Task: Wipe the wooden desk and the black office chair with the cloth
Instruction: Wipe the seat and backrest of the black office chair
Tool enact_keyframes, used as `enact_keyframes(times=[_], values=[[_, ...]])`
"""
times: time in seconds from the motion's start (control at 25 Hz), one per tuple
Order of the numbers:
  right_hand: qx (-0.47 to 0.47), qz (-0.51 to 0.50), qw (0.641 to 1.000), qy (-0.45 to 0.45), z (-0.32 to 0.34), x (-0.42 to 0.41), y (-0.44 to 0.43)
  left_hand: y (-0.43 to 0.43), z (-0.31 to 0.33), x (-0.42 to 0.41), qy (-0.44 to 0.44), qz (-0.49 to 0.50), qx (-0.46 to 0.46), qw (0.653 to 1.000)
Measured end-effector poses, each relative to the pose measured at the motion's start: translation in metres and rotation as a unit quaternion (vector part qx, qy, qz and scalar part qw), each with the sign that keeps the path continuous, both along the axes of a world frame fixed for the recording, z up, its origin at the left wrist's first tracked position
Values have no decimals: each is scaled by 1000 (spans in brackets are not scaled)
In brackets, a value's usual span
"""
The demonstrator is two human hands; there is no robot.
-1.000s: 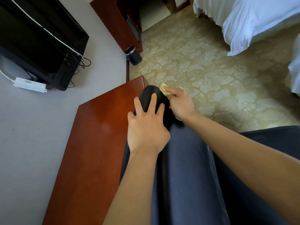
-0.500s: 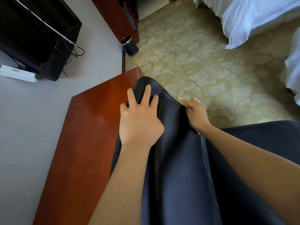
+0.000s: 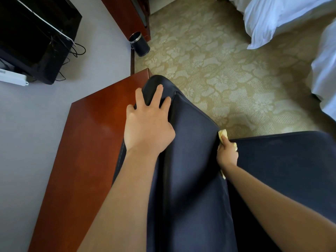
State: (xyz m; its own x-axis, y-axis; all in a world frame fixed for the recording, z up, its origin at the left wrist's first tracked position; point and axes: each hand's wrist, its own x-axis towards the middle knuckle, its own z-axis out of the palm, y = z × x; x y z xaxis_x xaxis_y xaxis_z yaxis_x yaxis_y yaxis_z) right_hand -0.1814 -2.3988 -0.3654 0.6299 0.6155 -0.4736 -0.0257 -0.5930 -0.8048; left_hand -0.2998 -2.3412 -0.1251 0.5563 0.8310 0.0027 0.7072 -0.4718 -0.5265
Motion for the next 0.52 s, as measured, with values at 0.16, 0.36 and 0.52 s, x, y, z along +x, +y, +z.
enact_keyframes(times=[0.16, 0.36, 0.52], values=[[63, -33, 997, -24, -3, -33, -48, 14, 3, 6, -5, -18, 5, 1000], [137, -64, 989, -1, 11, -59, -89, 28, 4, 26, -19, -73, 26, 997], [226, -29, 974, 3, 31, -77, -121, 22, -1, 30, -38, -95, 31, 994]])
